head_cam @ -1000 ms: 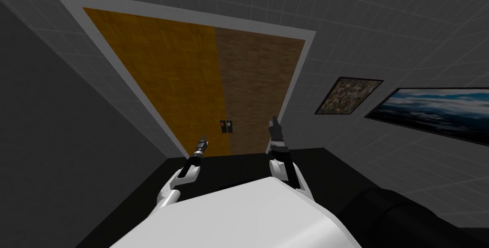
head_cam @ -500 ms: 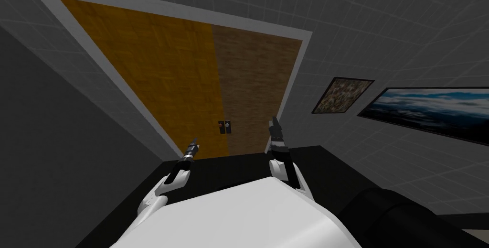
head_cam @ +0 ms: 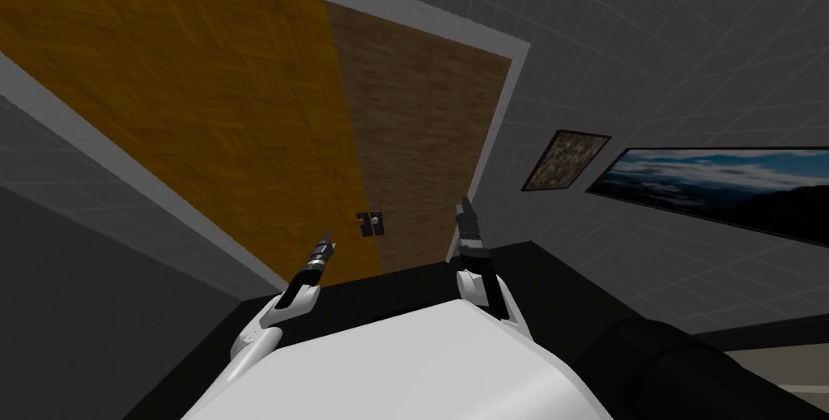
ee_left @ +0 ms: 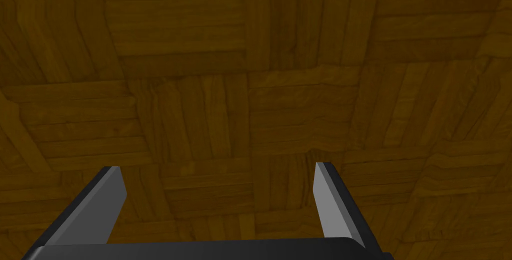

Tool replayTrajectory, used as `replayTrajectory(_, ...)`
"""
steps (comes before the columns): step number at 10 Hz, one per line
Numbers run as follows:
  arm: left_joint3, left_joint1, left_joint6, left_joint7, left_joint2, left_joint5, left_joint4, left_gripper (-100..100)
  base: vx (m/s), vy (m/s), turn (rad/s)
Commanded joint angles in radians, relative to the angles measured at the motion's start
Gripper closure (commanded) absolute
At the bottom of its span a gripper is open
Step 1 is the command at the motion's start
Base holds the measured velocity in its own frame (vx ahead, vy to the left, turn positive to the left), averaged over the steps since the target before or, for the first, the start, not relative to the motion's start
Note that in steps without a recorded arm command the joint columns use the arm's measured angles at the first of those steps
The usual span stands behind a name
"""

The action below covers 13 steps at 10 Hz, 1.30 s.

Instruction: Pull the door open

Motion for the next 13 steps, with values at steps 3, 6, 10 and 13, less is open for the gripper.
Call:
replayTrajectory(3, -0.033, -0.038, -0.015, 0.002, -0.030, -0.005, -0.002, -100, 0.199, -0.074, -0.174)
replayTrajectory(6, -0.026, -0.036, -0.018, 0.003, -0.023, -0.004, 0.010, 100, 0.016, -0.006, 0.007)
replayTrajectory(10, -0.026, -0.036, -0.018, 0.003, -0.023, -0.004, 0.010, 100, -0.017, 0.007, -0.005)
replayTrajectory(13, -0.007, -0.012, -0.013, 0.007, 0.000, 0.001, 0.014, -100, -0.141, 0.086, 0.111)
